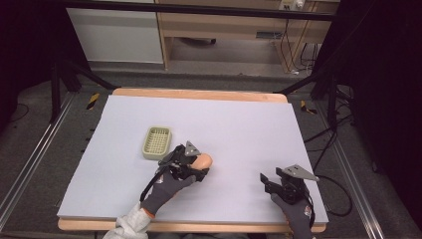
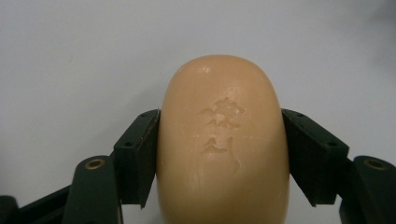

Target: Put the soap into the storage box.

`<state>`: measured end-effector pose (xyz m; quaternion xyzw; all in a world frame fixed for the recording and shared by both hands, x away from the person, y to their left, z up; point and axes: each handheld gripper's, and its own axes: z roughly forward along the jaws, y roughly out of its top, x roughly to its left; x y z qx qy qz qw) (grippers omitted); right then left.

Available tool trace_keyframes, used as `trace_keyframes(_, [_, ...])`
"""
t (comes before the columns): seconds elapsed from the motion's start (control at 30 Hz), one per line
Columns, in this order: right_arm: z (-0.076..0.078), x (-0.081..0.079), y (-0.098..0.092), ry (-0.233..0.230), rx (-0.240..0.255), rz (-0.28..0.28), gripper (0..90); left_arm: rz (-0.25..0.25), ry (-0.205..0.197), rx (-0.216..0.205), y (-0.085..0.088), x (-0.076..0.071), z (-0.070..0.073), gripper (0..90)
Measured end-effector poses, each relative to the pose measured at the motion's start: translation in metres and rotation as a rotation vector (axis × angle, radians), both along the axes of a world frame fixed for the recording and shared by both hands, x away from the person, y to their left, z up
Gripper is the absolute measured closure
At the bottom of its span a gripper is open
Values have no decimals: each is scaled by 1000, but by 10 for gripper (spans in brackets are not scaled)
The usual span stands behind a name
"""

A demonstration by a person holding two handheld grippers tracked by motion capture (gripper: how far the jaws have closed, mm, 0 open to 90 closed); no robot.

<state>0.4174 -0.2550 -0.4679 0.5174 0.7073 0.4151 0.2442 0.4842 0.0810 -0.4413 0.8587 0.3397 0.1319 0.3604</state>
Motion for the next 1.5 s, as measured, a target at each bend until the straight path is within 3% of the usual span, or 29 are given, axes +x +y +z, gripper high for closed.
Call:
trace_keyframes(0.63, [0, 0, 0, -1, 0, 2, 333, 27, -10, -21, 18, -2, 12, 320])
trace_keyframes(1.5, [0, 0, 0, 0, 1, 0, 330, 131, -39, -33, 55, 2, 26, 320])
